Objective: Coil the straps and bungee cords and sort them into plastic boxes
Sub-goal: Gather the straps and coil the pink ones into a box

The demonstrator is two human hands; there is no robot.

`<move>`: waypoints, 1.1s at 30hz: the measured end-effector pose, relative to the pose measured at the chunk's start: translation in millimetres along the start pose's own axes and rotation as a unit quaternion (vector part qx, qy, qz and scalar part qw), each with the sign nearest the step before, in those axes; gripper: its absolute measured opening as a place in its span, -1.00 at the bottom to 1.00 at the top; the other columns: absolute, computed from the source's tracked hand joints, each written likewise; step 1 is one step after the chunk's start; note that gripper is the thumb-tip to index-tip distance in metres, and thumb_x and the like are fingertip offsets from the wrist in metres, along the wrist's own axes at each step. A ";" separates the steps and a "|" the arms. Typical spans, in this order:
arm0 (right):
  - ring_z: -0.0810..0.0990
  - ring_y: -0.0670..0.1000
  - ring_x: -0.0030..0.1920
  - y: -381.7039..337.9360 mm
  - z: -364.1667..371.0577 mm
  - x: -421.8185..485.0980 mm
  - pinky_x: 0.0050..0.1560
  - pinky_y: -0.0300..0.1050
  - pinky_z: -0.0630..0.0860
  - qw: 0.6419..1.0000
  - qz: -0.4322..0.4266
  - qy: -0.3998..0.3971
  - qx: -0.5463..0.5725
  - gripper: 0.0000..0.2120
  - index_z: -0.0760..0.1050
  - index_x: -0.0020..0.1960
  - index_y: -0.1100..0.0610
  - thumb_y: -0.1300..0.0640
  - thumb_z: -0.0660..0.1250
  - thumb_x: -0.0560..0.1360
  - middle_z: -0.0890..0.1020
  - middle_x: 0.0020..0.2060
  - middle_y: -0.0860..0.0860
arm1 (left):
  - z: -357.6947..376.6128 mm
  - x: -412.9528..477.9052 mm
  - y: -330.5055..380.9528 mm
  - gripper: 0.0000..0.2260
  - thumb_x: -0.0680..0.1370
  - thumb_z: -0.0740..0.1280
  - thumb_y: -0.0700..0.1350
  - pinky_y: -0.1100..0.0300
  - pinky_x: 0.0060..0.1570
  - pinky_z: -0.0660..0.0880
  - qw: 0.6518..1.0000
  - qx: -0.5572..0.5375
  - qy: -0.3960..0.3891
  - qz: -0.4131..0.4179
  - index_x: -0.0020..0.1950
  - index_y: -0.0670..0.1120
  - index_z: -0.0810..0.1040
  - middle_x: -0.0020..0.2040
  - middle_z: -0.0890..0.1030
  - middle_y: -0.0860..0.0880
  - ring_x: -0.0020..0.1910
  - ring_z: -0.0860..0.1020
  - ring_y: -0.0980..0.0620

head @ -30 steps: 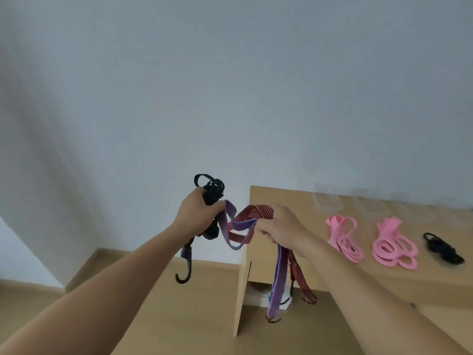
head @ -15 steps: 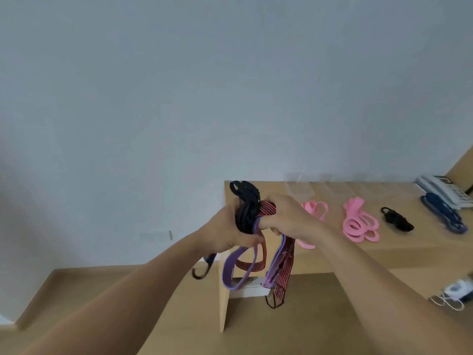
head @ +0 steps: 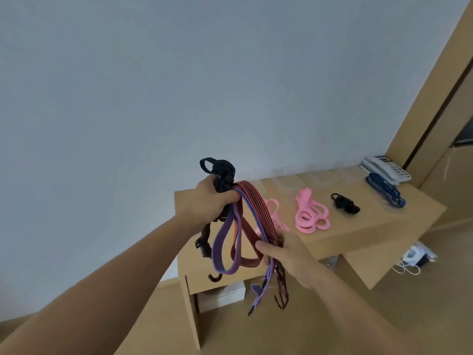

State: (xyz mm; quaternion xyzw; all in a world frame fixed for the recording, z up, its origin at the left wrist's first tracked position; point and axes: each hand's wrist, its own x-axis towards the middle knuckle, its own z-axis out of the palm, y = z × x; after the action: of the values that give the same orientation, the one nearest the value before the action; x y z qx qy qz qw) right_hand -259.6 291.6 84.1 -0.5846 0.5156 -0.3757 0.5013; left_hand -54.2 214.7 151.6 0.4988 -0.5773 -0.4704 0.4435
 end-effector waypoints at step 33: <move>0.60 -0.10 -0.33 36.4 -424.4 102.1 -0.31 -0.18 0.52 0.922 -0.014 0.373 0.106 -0.89 0.58 0.05 0.05 0.08 0.40 0.54 0.61 -0.34 -0.11 | 395.5 236.9 10.8 -0.76 0.32 0.29 -0.13 -0.01 -0.27 0.56 0.903 -0.322 -0.202 -0.201 -0.06 -0.18 0.43 -0.24 0.43 -0.16 -0.34 0.49 -0.12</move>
State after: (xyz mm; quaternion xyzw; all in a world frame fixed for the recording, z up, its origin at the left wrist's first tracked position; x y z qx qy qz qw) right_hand -654.6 108.5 132.0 -0.3529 0.6141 -0.6261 0.3260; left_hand -469.9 19.9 107.4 0.3286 -0.3591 -0.8002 0.3503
